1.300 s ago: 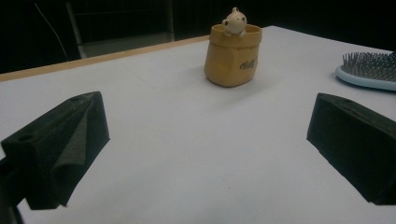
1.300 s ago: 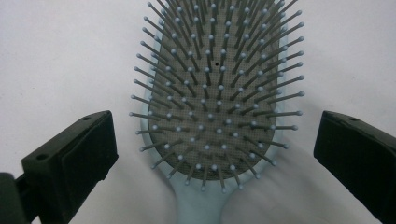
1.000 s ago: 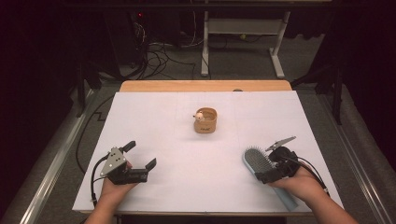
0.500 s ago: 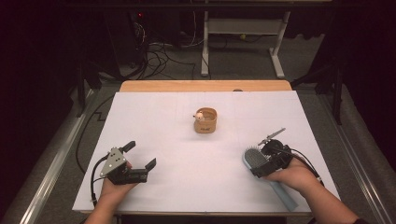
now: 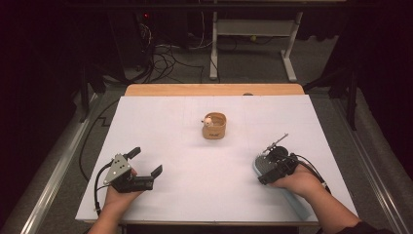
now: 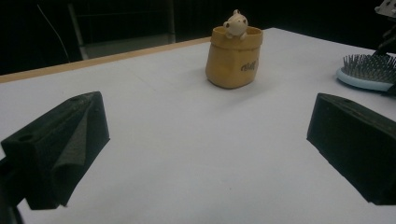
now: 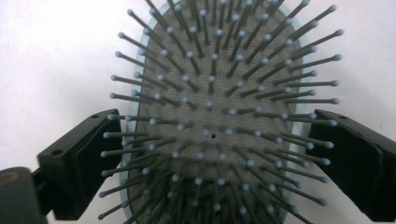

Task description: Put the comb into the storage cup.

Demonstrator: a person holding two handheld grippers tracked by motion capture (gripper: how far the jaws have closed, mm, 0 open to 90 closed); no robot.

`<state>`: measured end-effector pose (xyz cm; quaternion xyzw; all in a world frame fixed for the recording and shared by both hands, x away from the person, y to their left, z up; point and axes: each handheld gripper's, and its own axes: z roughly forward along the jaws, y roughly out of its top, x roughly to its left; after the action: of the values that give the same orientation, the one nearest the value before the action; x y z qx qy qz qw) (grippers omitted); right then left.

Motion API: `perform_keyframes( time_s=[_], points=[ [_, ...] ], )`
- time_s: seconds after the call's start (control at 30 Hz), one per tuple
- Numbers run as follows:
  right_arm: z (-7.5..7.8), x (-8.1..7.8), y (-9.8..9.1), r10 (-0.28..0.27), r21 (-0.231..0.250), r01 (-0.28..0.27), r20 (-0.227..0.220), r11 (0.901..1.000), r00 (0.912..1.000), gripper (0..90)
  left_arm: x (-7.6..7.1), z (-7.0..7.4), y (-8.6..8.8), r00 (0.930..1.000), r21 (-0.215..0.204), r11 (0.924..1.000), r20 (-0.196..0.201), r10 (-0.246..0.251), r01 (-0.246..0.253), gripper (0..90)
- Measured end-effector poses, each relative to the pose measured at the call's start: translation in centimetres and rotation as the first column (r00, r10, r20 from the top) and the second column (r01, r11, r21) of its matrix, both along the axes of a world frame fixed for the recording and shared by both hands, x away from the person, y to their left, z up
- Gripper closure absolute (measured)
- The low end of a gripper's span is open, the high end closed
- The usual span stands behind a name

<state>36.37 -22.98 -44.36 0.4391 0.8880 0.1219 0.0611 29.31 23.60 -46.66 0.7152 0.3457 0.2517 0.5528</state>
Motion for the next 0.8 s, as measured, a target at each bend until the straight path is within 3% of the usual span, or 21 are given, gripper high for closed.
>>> perform_keyframes(
  time_s=[0.33, 0.8],
  points=[
    [0.11, -0.45, 0.42, 0.017, -0.023, -0.016, 0.036, 0.9996, 0.9992, 16.1, -0.04, -0.02, -0.09, 1.0000, -0.001, 1.0000, 0.000, 0.000, 0.000, 0.2],
    [0.22, -0.25, 0.72, 0.019, -0.041, -0.018, 0.020, 0.9990, 0.9996, 18.1, -0.04, -0.01, -0.08, 1.0000, -0.003, 1.0000, 0.001, 0.002, -0.002, 0.2]
  ],
)
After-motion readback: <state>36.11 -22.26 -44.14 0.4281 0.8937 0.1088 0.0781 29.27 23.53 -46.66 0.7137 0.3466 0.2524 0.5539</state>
